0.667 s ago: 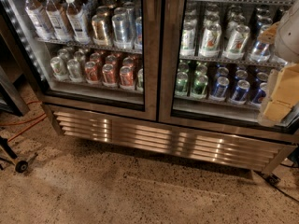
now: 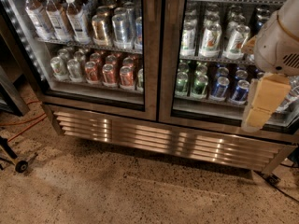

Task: Open left fridge door

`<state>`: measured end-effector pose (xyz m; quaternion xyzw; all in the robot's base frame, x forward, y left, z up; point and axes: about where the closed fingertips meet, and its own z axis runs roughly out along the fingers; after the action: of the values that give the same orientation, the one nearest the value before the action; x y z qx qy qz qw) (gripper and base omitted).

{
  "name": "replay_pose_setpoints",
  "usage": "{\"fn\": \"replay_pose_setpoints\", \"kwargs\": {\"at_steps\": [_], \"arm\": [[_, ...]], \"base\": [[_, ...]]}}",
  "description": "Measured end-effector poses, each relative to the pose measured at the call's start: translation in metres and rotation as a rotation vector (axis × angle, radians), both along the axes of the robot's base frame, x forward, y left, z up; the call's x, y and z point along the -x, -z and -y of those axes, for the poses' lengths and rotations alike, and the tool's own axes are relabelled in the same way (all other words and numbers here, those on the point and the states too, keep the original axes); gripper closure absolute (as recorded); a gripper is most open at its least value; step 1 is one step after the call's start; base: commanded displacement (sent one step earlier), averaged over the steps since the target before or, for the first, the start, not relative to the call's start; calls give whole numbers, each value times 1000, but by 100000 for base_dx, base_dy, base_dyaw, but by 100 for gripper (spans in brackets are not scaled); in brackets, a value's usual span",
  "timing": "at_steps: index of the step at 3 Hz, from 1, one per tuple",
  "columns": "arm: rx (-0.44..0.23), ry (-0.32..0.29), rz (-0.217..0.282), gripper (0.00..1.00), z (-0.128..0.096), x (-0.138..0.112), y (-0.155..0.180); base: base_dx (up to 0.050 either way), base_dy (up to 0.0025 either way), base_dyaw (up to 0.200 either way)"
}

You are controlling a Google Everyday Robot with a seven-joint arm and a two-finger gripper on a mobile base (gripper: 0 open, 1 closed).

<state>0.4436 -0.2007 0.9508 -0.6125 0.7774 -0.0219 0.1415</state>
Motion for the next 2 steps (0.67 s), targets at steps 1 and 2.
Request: {"fn": "replay_pose_setpoints", "kwargs": {"at_steps": [1,2], "arm": [[52,-53,-46,0,-45,2,48],[53,-54,-49,0,-45,3,49]], "base": [[0,0,0],[0,0,0]]}}
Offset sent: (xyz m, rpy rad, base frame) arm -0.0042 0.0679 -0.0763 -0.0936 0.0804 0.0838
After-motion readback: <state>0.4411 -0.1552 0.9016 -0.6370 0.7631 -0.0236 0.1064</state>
